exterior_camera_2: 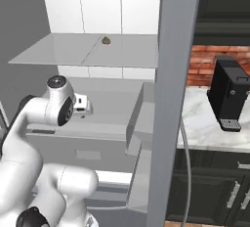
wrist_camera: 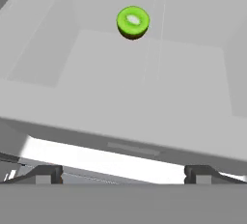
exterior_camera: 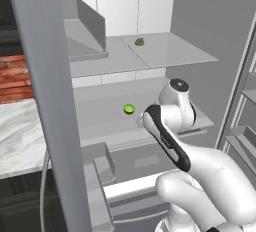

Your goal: Pick up the kiwi and tangerine from the fridge and place one fruit on each plate on the dining counter.

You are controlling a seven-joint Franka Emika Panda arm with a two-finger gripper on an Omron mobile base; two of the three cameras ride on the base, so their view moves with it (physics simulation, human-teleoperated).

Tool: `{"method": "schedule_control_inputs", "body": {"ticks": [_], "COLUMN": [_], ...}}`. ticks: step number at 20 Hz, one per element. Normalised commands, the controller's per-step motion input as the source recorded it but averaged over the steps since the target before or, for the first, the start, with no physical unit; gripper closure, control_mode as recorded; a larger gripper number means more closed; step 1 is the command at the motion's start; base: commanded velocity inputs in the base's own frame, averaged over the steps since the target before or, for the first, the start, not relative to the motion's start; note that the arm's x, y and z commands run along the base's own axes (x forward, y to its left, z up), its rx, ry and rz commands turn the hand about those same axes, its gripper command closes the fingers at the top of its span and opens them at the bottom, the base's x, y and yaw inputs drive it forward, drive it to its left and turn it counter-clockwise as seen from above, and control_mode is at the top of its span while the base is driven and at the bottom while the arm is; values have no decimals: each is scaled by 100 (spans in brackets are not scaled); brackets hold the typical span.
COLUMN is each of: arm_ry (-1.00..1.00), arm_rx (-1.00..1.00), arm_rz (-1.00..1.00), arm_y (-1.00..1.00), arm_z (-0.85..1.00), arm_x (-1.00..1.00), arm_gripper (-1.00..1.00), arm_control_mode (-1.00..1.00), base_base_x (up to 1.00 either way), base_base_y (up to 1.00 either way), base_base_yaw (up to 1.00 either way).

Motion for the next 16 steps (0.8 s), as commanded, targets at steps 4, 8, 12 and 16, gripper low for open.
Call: {"method": "schedule_control_inputs", "body": {"ticks": [4,8,12,16], "arm_ry": [-3,0,14,24], "arm_rx": [3,1,0,0], "arm_rz": [0,-2,-8,-5], "arm_y": [0,0,1,17], "arm_z": [-51,0,1,11], "arm_x": [45,55,74,70], "arm_gripper": [-100,-100,-100,-100], "arm_control_mode": [-100,-100,-100,-100], "base_base_x": [0,0,0,0], "base_base_y": [0,0,0,0], "base_base_yaw": [0,0,0,0]}}
